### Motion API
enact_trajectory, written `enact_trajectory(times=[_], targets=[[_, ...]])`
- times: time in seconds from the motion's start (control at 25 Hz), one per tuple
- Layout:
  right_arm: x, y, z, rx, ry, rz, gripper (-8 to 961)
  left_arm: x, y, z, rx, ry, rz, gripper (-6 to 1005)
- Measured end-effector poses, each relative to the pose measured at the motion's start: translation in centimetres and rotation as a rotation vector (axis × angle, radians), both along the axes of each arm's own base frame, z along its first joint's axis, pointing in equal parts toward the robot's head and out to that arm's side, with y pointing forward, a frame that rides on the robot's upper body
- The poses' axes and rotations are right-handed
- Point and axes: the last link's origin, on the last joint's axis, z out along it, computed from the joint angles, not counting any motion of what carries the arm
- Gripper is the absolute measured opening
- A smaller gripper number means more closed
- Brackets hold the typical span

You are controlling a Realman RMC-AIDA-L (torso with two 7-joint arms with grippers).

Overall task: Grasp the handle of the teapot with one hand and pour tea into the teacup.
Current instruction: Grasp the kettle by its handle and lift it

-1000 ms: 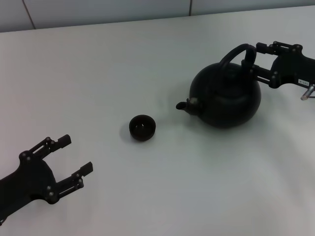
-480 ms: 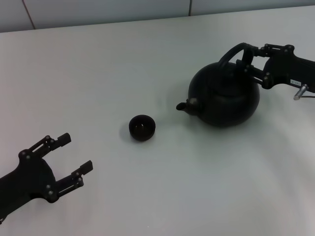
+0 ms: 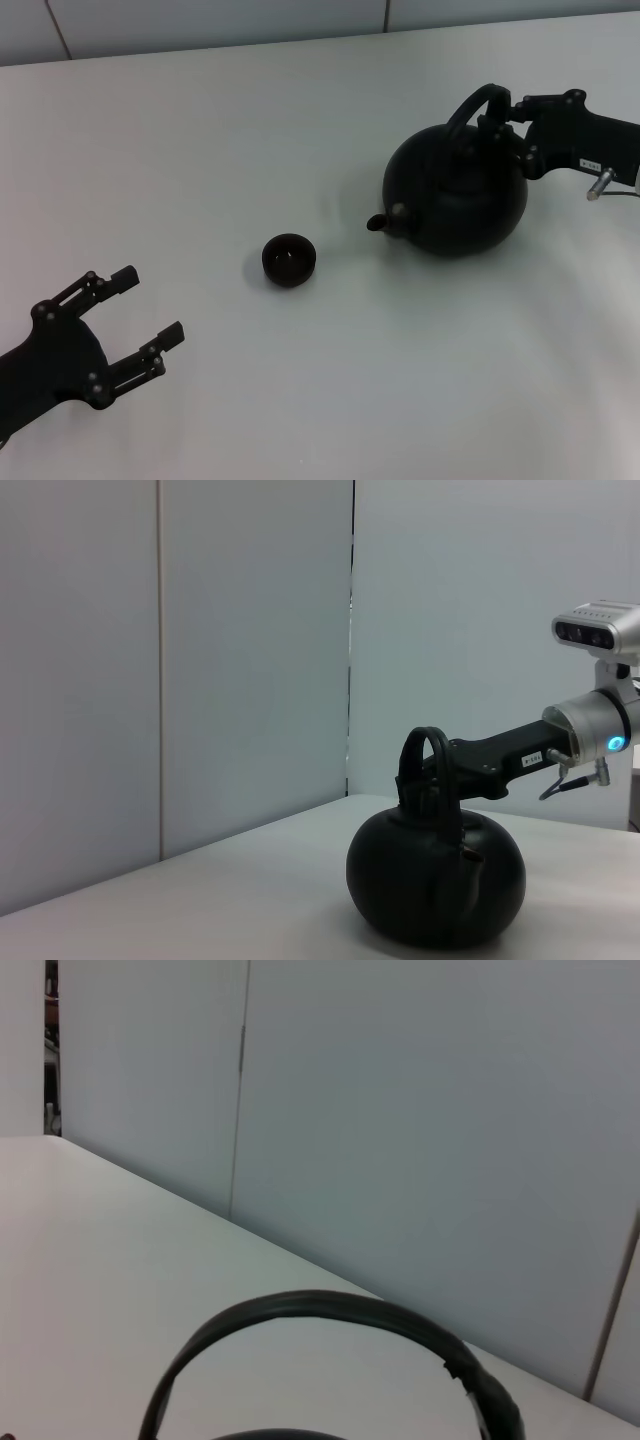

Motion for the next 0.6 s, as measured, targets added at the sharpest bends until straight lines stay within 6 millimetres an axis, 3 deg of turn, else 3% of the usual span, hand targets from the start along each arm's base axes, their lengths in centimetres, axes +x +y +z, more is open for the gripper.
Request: enact_trajectory(times=[0.48,0.6], targets=[[0.1,0.0,0.7,0.055,0.052,-0.028,78,0.1,0.1,0.0,0.002,-0.002,-0.002,799],[0.1,-0.1,1.0,0.075,0.083,-0.039,77,0.1,0.1,0.0,0.000,-0.005,-0.001,799]])
